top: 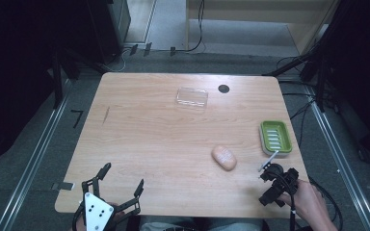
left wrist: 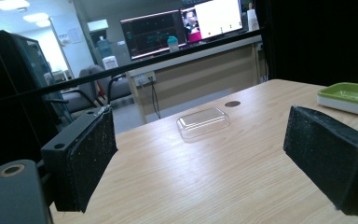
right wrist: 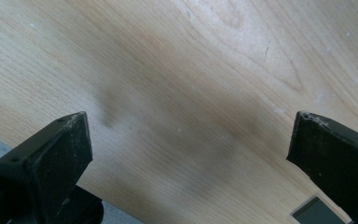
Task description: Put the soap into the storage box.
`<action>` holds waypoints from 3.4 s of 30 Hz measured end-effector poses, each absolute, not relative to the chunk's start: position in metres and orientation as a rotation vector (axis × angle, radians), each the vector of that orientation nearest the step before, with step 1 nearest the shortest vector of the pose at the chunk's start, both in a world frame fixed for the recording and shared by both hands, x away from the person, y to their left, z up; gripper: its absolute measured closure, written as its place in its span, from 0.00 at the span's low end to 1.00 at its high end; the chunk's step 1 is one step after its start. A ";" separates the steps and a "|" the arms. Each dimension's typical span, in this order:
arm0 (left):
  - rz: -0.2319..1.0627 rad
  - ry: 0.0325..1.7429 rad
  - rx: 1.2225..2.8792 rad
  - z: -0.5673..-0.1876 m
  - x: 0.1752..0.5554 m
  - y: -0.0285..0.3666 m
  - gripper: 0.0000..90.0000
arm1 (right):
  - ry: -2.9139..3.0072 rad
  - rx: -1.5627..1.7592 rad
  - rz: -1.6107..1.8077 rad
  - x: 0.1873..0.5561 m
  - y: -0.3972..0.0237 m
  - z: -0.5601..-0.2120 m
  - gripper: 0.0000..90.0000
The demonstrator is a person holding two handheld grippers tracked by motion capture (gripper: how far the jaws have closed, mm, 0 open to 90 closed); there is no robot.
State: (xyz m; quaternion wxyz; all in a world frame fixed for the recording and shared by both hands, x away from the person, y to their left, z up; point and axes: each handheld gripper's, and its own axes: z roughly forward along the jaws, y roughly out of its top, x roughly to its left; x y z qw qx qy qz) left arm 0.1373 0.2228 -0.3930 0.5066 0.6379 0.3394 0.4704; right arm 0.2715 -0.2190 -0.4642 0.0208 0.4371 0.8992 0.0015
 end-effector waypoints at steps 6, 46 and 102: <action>1.117 0.809 1.558 -0.394 0.144 0.219 0.11 | 2.805 1.322 0.008 0.271 -0.218 -0.464 0.00; 1.106 0.821 1.550 -0.394 0.143 0.222 0.11 | 2.839 1.161 0.027 0.302 -0.144 -0.438 0.00; 1.107 0.824 1.553 -0.394 0.143 0.222 0.11 | 2.872 1.172 0.091 0.374 -0.091 -0.451 0.00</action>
